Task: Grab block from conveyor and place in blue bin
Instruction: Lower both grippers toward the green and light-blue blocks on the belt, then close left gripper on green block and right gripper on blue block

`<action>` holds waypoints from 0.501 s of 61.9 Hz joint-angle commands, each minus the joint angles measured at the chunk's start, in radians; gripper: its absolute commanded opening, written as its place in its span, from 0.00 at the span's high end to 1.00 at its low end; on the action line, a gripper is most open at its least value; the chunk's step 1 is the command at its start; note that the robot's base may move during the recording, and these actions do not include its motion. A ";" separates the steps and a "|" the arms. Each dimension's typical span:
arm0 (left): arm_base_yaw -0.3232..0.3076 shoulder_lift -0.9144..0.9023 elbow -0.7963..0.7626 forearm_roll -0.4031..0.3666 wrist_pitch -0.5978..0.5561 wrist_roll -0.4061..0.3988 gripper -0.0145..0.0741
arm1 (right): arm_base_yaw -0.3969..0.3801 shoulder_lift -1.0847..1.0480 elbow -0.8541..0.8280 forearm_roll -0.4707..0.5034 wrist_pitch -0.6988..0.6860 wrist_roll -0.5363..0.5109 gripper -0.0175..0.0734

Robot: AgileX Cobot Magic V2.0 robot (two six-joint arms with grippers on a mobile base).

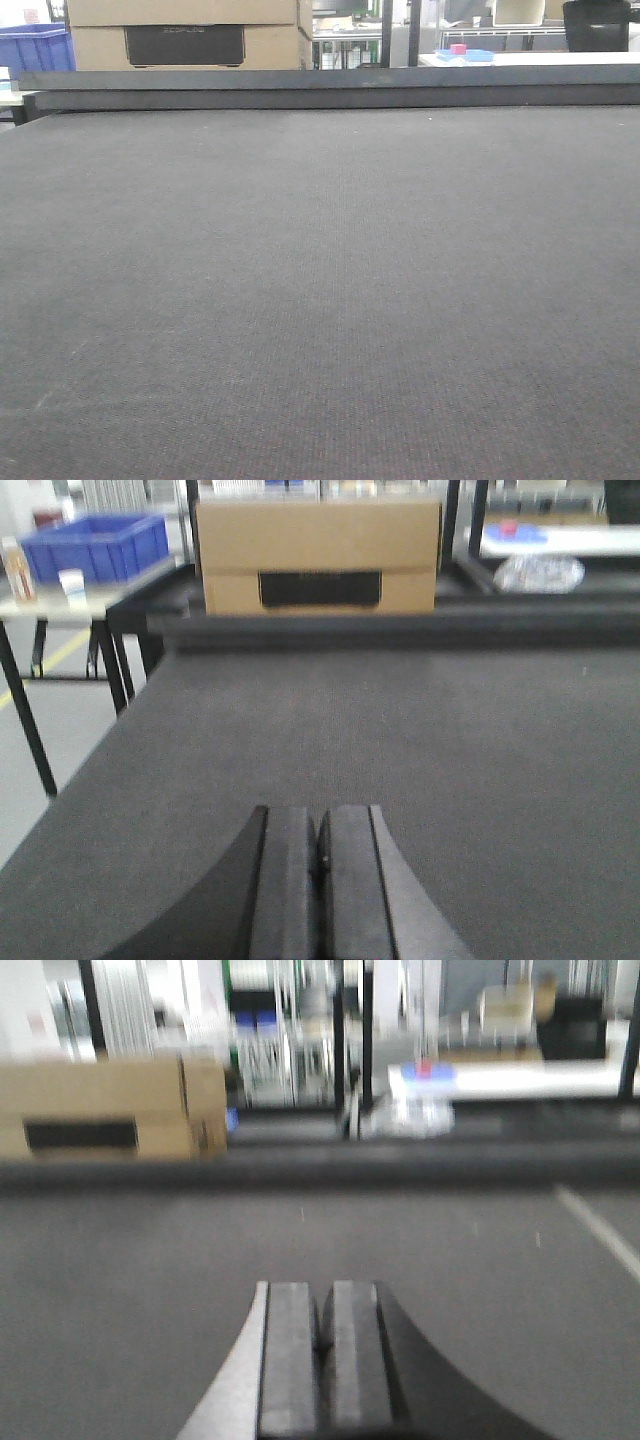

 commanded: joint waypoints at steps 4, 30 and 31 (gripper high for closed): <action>0.000 0.216 -0.139 -0.013 0.111 0.000 0.96 | -0.003 0.231 -0.149 0.001 0.219 -0.004 0.99; 0.000 0.750 -0.386 -0.148 0.339 0.000 0.96 | -0.003 0.842 -0.285 -0.048 0.462 -0.004 0.99; 0.000 0.761 -0.386 -0.148 0.339 0.000 0.96 | -0.003 0.850 -0.285 -0.048 0.465 -0.004 0.99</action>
